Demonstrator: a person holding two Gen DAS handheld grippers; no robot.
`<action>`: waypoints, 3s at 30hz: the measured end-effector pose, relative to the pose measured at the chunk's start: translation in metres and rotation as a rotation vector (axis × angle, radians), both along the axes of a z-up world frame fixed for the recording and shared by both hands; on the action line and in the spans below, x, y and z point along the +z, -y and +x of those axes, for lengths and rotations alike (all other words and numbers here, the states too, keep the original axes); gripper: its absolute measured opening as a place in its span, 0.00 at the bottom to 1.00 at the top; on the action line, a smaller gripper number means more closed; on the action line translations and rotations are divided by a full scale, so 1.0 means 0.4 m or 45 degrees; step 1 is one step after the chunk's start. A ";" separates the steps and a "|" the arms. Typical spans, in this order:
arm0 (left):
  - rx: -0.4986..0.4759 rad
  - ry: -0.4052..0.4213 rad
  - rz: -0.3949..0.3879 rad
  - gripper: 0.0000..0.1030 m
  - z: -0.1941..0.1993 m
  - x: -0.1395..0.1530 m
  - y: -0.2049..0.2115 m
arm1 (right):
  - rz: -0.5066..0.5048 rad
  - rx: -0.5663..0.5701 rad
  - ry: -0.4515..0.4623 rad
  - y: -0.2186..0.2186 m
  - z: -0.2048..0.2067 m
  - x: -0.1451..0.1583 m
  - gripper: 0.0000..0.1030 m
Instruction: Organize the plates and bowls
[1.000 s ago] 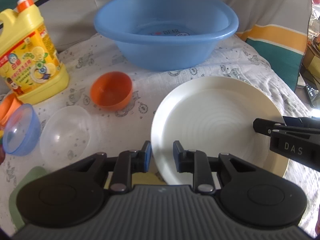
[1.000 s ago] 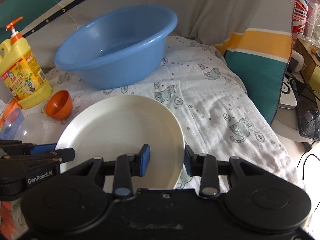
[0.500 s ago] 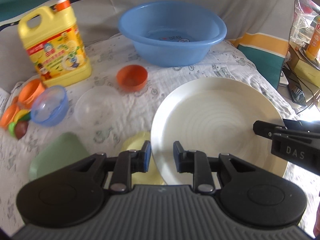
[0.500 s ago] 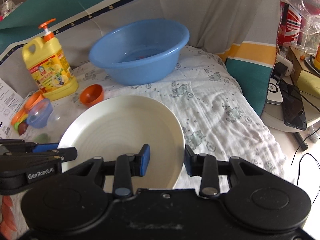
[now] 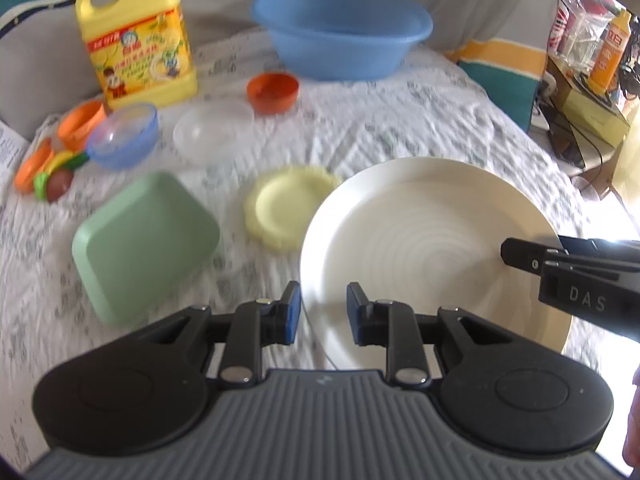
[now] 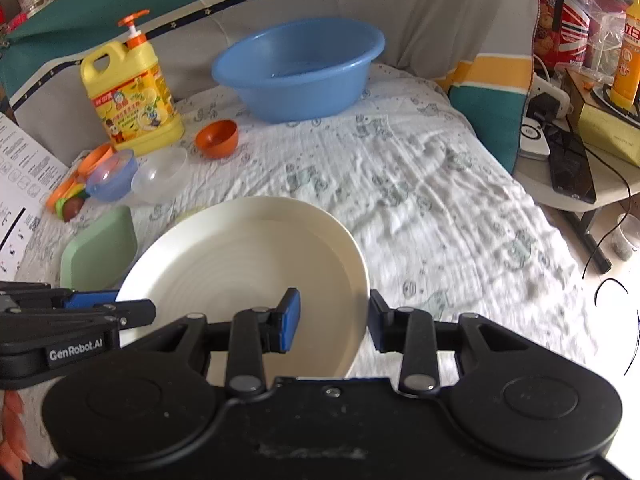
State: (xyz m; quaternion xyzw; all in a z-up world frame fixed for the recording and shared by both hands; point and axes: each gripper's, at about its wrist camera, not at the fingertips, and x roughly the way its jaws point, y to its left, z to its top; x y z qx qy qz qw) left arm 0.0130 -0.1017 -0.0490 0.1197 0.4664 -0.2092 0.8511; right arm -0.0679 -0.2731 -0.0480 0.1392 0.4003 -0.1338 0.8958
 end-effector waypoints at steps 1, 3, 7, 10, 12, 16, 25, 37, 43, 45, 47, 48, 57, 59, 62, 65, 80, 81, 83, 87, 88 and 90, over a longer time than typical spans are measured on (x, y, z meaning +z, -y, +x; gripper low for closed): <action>-0.001 -0.006 0.004 0.23 -0.008 -0.006 -0.006 | -0.001 0.003 -0.005 -0.006 -0.006 -0.004 0.35; 0.000 -0.019 0.010 0.23 -0.019 -0.018 -0.017 | -0.005 0.010 -0.014 -0.019 -0.019 -0.014 0.35; 0.001 -0.059 0.017 0.23 -0.033 -0.045 -0.031 | -0.023 0.020 -0.023 -0.036 -0.030 -0.024 0.35; -0.011 -0.082 0.025 0.23 -0.040 -0.061 -0.028 | -0.052 0.023 -0.027 -0.038 -0.025 -0.032 0.35; -0.024 -0.089 0.032 0.23 -0.042 -0.071 -0.020 | -0.060 0.015 -0.030 -0.032 -0.024 -0.038 0.35; -0.053 -0.104 0.044 0.23 -0.047 -0.089 -0.002 | -0.058 -0.010 -0.051 -0.015 -0.023 -0.056 0.35; -0.047 -0.080 0.033 0.29 -0.028 -0.101 0.011 | -0.029 -0.028 -0.082 -0.004 -0.002 -0.097 0.37; -0.040 -0.072 0.019 0.35 -0.025 -0.098 0.001 | -0.038 -0.020 -0.092 -0.005 0.009 -0.095 0.57; 0.030 0.075 0.035 1.00 -0.022 -0.043 -0.034 | -0.057 -0.065 -0.035 0.004 0.001 -0.053 1.00; 0.049 0.085 0.045 1.00 -0.011 -0.028 -0.047 | -0.049 -0.076 -0.032 0.011 0.004 -0.041 1.00; 0.076 0.089 0.034 1.00 -0.004 -0.017 -0.063 | -0.044 -0.085 -0.022 0.012 0.006 -0.029 1.00; 0.087 0.092 0.025 1.00 -0.002 -0.010 -0.072 | -0.042 -0.084 -0.016 0.009 0.008 -0.022 1.00; 0.167 0.103 -0.020 1.00 0.015 0.016 -0.142 | -0.055 0.024 0.021 -0.067 0.060 0.026 1.00; 0.184 0.107 -0.023 1.00 0.021 0.019 -0.158 | -0.050 0.048 0.027 -0.087 0.077 0.032 1.00; 0.215 0.108 -0.032 1.00 0.036 0.020 -0.187 | -0.048 0.090 0.030 -0.124 0.109 0.041 1.00; 0.251 0.109 -0.039 1.00 0.057 0.019 -0.226 | -0.039 0.137 0.030 -0.163 0.146 0.049 1.00; 0.532 0.140 -0.123 1.00 0.218 -0.044 -0.484 | 0.097 0.390 -0.055 -0.358 0.407 0.010 0.87; 0.529 0.153 -0.124 1.00 0.221 -0.046 -0.486 | 0.108 0.402 -0.066 -0.365 0.425 0.001 0.85; 0.509 0.128 -0.114 1.00 0.236 -0.053 -0.485 | 0.122 0.415 -0.087 -0.377 0.458 -0.021 0.76; 0.504 0.046 -0.103 1.00 0.265 -0.080 -0.484 | 0.120 0.445 -0.124 -0.399 0.509 -0.059 0.63; 0.510 0.027 -0.108 1.00 0.270 -0.088 -0.486 | 0.115 0.454 -0.128 -0.404 0.520 -0.065 0.59; 0.522 0.000 -0.116 1.00 0.279 -0.100 -0.488 | 0.114 0.472 -0.133 -0.411 0.537 -0.076 0.48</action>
